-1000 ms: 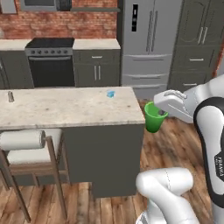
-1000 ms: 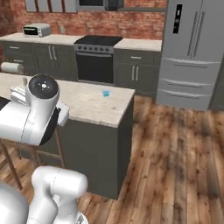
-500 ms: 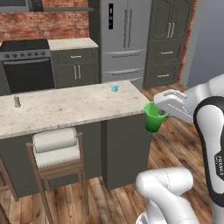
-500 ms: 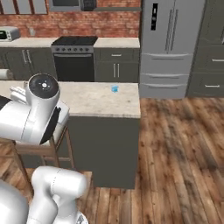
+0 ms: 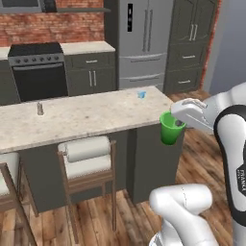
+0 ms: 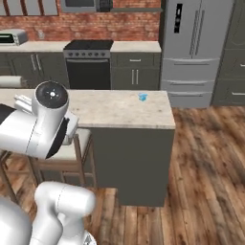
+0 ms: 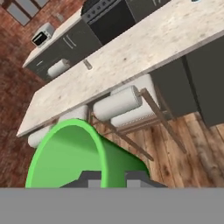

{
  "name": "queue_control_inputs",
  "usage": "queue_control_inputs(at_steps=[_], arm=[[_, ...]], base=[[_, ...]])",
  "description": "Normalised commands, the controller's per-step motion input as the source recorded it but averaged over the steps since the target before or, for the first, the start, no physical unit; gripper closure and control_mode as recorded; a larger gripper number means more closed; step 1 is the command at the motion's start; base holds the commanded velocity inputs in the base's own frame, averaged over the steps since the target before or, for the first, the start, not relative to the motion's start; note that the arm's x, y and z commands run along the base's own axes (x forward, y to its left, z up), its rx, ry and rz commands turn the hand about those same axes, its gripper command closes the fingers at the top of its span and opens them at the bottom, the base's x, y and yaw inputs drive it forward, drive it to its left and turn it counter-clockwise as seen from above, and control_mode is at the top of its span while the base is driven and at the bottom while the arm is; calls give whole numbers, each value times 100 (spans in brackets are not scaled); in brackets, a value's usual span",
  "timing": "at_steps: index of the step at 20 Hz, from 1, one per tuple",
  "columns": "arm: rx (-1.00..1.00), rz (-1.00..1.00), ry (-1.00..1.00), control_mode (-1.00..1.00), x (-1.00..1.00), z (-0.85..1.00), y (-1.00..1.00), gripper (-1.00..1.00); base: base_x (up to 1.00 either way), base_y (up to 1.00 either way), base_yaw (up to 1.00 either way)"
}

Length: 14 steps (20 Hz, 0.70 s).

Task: Open the cabinet directly in front. Then move the liquor and the cup to the dining counter with the candle on it.

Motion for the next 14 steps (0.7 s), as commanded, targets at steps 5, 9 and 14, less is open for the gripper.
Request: queue_control_inputs(at_steps=[5, 9, 14], arm=[[0, 0, 0, 100, 0, 0, 0, 100], [0, 0, 0, 100, 0, 0, 0, 100], [0, 0, 0, 100, 0, 0, 0, 100]], base=[[0, 100, -7], [7, 99, -11], [7, 92, -14]])
